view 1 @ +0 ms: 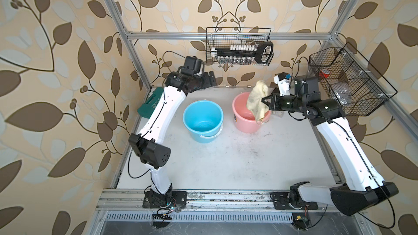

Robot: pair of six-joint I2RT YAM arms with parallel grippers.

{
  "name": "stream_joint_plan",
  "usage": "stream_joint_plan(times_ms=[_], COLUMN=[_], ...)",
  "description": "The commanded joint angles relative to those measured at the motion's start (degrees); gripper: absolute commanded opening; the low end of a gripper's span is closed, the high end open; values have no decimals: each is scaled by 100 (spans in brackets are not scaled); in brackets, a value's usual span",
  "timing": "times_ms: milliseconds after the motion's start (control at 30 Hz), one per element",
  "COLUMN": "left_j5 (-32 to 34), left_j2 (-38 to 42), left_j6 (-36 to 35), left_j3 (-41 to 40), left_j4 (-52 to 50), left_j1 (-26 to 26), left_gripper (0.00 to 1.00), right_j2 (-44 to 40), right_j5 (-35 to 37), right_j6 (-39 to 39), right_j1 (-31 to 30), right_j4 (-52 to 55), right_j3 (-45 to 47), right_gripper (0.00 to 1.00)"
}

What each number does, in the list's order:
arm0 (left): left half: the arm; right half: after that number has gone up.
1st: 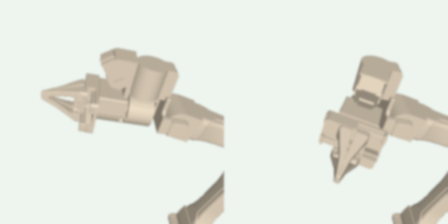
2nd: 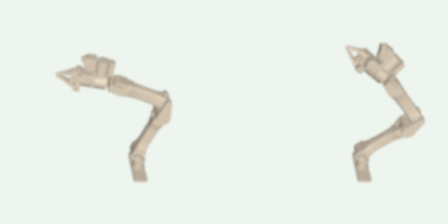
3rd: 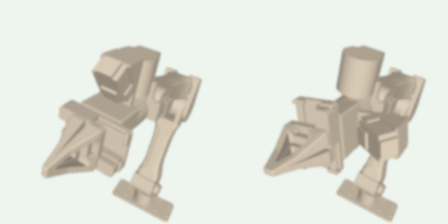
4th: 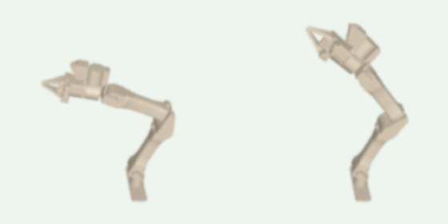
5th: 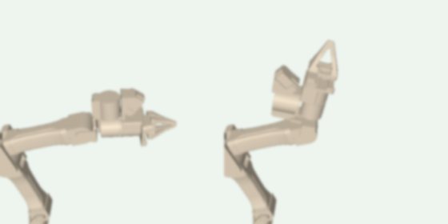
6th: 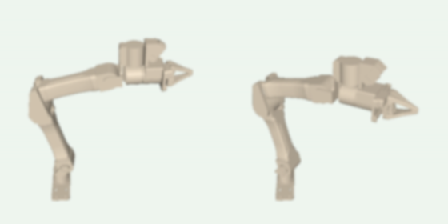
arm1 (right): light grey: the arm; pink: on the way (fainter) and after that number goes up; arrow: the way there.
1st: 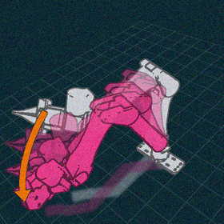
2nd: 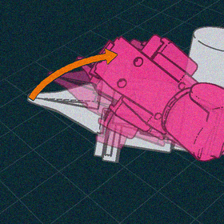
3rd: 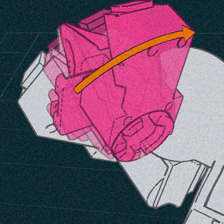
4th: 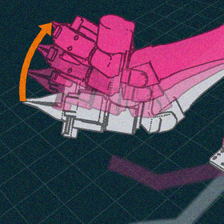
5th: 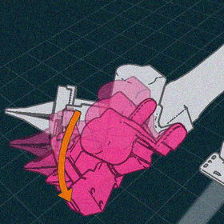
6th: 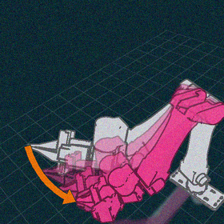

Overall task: Wipe the inside of the bucket with a cloth
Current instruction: Place the bucket at the center of the board, then pick up the bucket from the center of the board.

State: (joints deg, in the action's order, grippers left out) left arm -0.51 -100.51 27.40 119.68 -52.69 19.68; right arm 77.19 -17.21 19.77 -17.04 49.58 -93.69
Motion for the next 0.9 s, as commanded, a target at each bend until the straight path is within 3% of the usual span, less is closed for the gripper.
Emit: stream_joint_plan(times_ms=[0,100,200,400,667,767,867], left_j5=[378,605,434,-135,-567,-671,-660], left_j2=[589,1130,1569,2049,1834,1544,1396], left_j6=[50,47,62,25,-143,-164,-217], left_j3=[-835,-1552,-2280,-3293,-3861,-3847,-3768], left_j4=[-288,-339,-260,-46,176,143,19], left_j1=[-135,-327,-647,-1179,-1300,-1300,-1300], left_gripper=[99,99,99,99,81,73,70], right_j2=[446,951,1345,1799,2050,2080,2108], right_j5=[285,628,872,821,648,657,674], right_j6=[55,-68,-89,103,344,362,372], right_j1=[-512,-1107,-1526,-1815,-1840,-1845,-1844], right_j4=[66,234,301,168,8,-11,-28], right_j3=[-500,-1031,-1423,-1706,-1679,-1623,-1598], right_gripper=[0,0,0,0,0,0,0])
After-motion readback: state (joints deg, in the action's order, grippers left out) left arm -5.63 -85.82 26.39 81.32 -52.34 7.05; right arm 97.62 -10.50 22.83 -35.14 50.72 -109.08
